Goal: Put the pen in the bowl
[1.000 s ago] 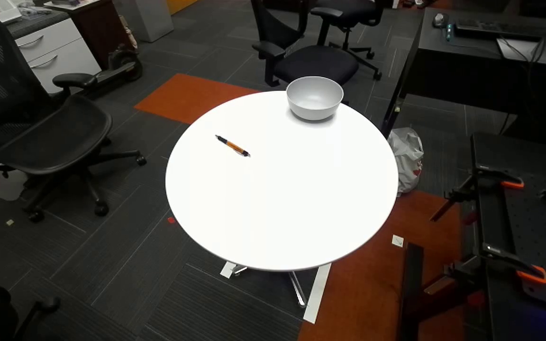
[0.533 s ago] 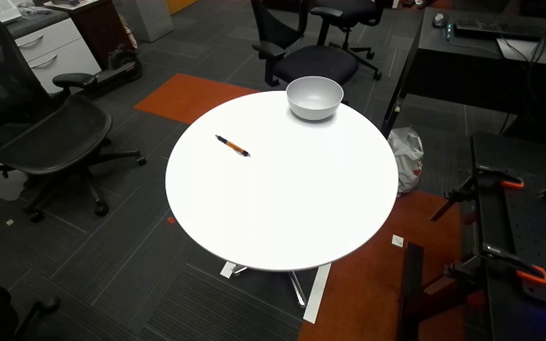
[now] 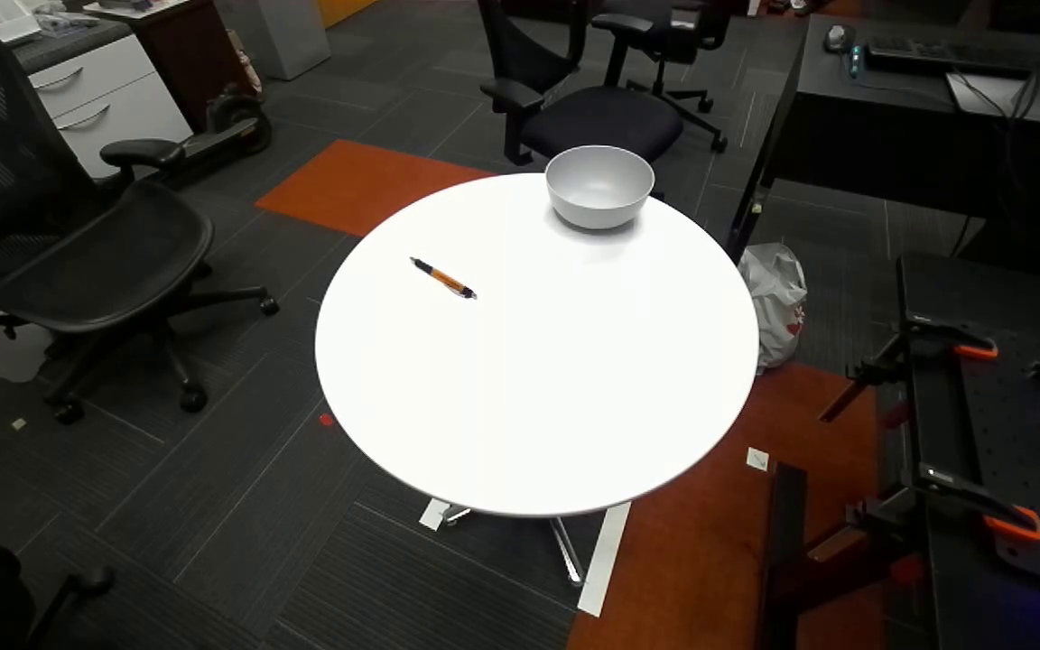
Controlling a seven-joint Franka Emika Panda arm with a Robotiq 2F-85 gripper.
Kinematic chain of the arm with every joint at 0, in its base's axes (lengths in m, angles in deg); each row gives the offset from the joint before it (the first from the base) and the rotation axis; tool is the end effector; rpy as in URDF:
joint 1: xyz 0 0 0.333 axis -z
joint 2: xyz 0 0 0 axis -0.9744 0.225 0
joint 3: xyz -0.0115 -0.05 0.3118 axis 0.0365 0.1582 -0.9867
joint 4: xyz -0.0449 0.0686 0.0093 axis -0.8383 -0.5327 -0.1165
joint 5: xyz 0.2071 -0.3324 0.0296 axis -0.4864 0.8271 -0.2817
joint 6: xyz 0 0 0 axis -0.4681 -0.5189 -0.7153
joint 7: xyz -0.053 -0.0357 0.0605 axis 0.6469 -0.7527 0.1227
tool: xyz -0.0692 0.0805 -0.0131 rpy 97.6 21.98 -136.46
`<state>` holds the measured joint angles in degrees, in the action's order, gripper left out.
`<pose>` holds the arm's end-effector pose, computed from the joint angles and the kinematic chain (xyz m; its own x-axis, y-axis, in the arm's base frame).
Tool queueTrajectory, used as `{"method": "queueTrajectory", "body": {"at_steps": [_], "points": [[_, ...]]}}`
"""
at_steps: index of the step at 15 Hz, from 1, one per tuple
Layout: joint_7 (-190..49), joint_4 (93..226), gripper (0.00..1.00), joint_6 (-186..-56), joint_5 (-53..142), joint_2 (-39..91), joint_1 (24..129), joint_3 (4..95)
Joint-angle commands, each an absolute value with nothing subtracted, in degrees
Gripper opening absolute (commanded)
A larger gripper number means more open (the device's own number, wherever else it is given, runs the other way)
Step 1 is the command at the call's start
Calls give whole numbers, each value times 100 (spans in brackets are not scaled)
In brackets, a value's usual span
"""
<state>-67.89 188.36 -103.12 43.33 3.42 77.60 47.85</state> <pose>0.5214 -0.0264 0.4603 0.9978 -0.0615 0.0238 -0.0622 -0.9976 0.0288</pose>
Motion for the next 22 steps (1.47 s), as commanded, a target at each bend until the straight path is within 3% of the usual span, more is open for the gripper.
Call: {"method": "queueTrajectory", "body": {"at_steps": [1,12,22], "points": [[-6497,18185,100,-10714,4278,1167,7836,4826],[-6697,17020,100,-11056,4284,2639,7661,4598],[-7282,16789,100,-12594,4202,3833,7498,4628]]}}
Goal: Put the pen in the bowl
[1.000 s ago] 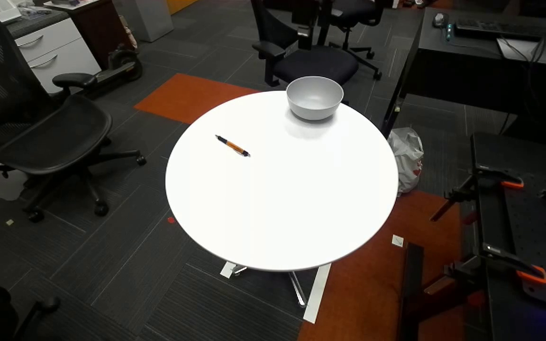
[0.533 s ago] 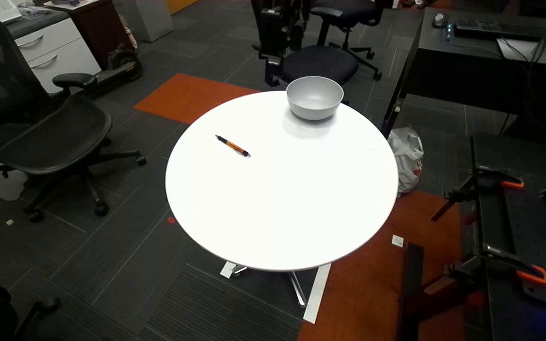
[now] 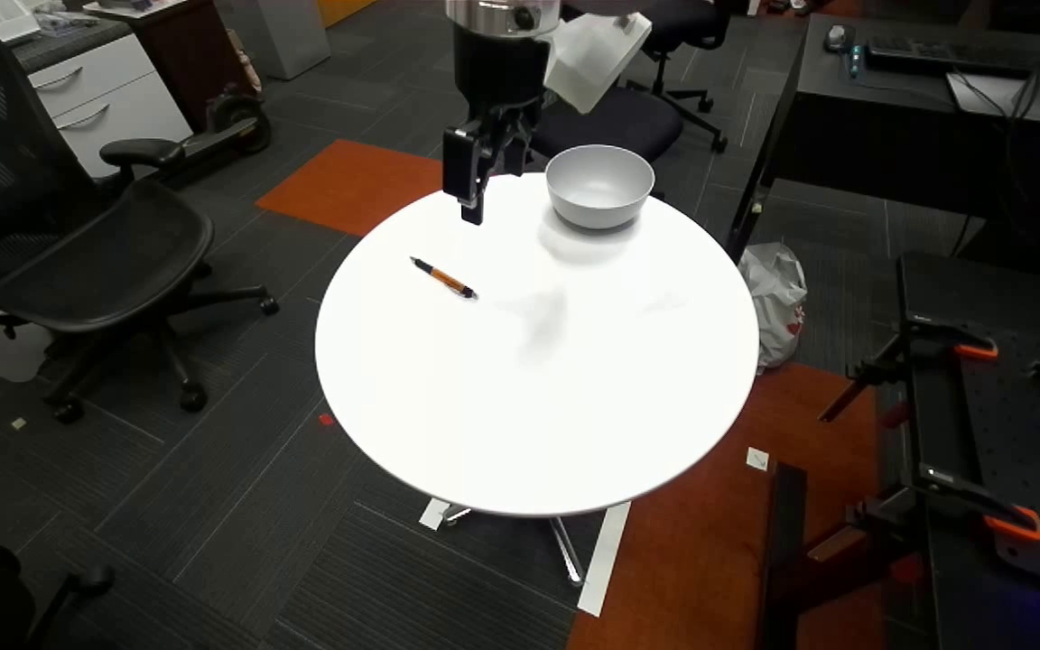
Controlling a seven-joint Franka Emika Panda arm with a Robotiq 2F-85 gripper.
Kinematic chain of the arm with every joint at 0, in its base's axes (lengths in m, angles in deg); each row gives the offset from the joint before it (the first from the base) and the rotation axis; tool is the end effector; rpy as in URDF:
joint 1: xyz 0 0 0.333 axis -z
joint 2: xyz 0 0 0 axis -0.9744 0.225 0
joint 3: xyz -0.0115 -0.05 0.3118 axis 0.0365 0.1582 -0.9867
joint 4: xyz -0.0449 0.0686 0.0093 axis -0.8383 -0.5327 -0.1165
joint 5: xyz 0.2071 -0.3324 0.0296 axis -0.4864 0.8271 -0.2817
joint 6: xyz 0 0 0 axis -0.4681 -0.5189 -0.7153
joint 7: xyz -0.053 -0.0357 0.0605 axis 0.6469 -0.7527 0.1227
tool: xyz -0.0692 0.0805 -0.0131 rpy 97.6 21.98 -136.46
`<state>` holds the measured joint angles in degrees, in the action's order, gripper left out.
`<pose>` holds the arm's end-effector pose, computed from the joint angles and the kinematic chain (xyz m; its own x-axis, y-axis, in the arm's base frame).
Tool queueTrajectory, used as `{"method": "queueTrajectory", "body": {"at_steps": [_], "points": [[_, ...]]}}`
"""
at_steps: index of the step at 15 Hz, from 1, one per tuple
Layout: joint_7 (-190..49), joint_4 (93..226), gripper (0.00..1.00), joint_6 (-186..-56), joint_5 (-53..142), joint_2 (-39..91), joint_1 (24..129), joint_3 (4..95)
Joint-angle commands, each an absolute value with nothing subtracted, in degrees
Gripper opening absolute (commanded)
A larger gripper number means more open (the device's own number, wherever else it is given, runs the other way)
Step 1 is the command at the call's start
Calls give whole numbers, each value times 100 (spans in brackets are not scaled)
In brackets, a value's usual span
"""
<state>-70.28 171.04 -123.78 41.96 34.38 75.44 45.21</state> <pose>0.6606 0.0243 0.3132 0.9890 -0.0287 0.1452 -0.0283 -0.9996 -0.0052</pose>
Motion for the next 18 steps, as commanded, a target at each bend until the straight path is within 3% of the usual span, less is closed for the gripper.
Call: {"method": "queueTrajectory", "body": {"at_steps": [1,18], "points": [[-7371,16688,100,-12673,4224,3984,7492,4678],[-7540,14553,100,-12642,4237,5941,7442,4955]]}}
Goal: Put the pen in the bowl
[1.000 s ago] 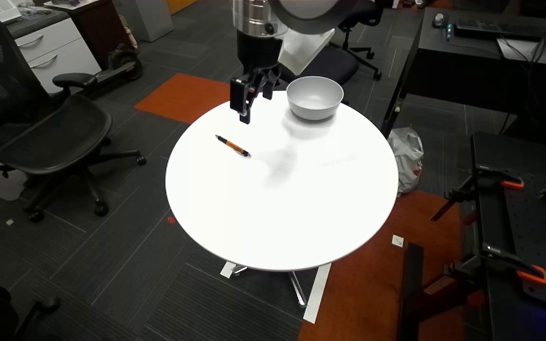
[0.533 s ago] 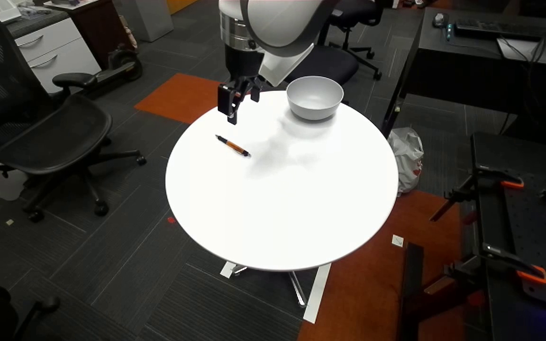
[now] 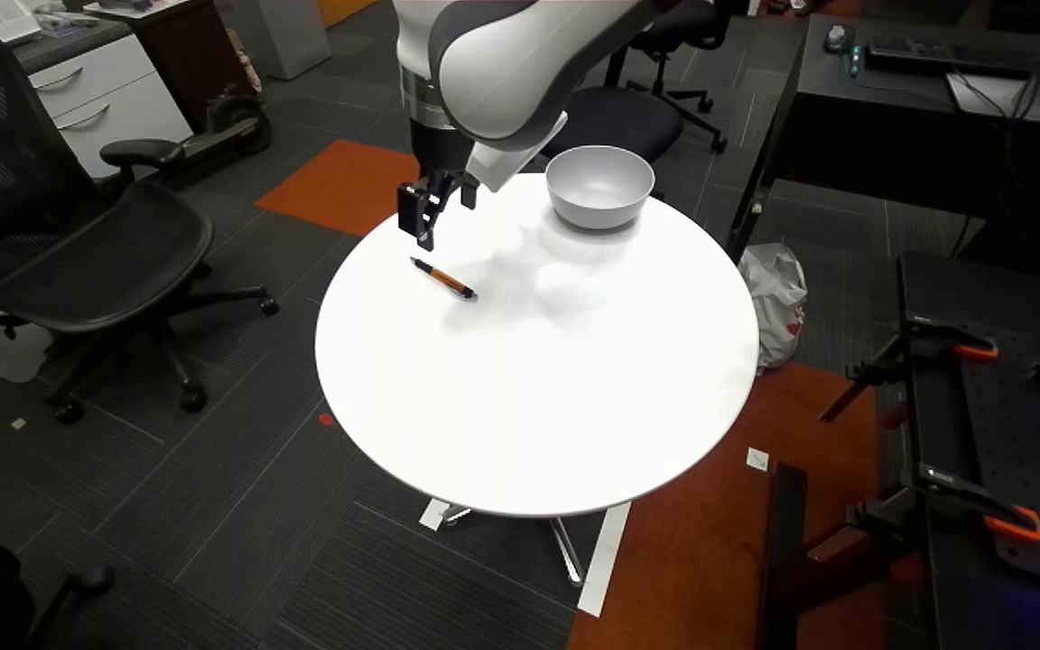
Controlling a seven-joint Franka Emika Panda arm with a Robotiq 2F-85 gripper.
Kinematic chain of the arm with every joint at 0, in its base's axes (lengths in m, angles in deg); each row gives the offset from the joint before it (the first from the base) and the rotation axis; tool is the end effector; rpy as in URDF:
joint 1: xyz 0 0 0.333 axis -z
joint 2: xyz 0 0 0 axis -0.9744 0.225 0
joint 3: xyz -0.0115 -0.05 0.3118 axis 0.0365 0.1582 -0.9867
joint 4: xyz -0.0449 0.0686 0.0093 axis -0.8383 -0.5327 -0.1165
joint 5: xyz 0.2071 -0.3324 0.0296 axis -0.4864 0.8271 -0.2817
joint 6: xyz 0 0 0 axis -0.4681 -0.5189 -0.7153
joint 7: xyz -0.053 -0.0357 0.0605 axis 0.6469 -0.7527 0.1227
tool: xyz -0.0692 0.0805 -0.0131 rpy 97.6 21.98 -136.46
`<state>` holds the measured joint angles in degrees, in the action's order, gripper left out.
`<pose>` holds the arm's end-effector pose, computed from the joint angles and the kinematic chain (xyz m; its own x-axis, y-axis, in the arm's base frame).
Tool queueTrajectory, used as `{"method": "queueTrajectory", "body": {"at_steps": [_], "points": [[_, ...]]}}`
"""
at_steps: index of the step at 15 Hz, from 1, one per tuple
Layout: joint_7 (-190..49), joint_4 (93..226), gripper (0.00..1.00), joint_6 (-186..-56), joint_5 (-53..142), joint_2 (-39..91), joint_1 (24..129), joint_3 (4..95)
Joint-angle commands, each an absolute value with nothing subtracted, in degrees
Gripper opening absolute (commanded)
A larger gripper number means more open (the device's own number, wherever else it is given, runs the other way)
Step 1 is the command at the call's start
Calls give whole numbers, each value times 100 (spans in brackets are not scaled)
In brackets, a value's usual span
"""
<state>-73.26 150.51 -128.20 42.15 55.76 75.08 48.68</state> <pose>0.7414 -0.0047 0.2218 0.9717 -0.1064 0.2109 -0.1136 -0.9933 0.0223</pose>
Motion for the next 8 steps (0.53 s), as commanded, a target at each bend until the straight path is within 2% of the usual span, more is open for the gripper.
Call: {"method": "queueTrajectory", "body": {"at_steps": [1,8], "points": [[-7533,14461,100,-12633,4226,6041,7452,4952],[-7704,13724,100,-12435,4176,6713,7482,4998]]}}
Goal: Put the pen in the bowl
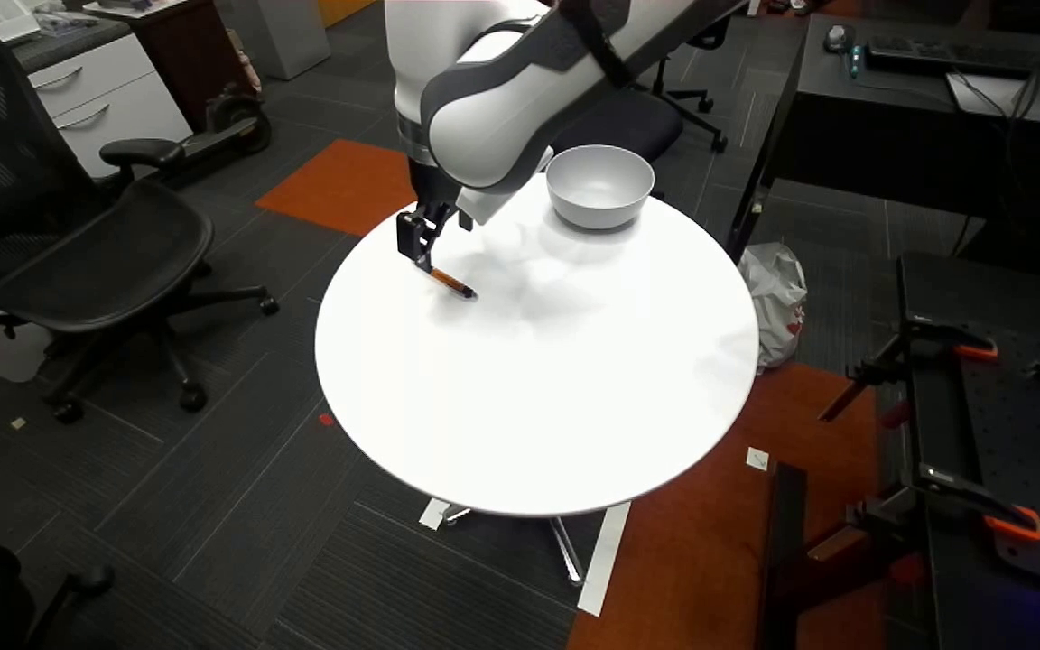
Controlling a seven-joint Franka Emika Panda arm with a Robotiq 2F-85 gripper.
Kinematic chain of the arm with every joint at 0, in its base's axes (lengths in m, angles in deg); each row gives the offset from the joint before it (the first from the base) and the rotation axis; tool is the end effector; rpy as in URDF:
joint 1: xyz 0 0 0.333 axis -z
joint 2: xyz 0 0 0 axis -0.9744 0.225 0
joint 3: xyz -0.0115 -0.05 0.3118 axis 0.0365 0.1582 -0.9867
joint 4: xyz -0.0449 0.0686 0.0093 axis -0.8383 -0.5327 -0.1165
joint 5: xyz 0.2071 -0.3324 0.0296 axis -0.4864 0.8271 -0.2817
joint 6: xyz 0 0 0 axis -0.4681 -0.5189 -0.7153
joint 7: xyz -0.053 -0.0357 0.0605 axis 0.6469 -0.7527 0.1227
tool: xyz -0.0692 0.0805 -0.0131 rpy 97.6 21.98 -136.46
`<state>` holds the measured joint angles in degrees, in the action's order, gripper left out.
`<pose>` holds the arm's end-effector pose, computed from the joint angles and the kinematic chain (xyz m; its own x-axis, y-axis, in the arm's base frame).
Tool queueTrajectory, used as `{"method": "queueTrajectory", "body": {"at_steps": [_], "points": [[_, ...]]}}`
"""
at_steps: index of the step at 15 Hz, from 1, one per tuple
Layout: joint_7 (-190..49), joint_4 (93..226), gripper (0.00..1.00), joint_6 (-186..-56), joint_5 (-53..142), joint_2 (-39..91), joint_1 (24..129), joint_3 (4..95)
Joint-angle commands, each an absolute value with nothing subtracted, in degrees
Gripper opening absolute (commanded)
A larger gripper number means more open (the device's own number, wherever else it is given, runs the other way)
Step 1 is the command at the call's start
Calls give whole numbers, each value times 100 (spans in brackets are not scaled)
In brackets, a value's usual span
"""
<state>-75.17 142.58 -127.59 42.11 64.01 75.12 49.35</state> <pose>0.7587 -0.0101 0.1758 0.9702 -0.1397 0.1980 -0.1487 -0.9884 0.0311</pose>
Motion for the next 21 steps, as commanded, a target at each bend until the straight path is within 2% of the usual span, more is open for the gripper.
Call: {"method": "queueTrajectory", "body": {"at_steps": [1,15,16,17,21], "points": [[-7735,13647,100,-12401,4177,6783,7468,4997],[-7701,12794,100,-11822,4098,7421,7555,4916],[-7691,12747,75,-11790,4092,7455,7567,4908],[-7691,12700,74,-11755,4092,7483,7572,4908],[-7689,12503,42,-11663,4082,7602,7599,4899]]}}
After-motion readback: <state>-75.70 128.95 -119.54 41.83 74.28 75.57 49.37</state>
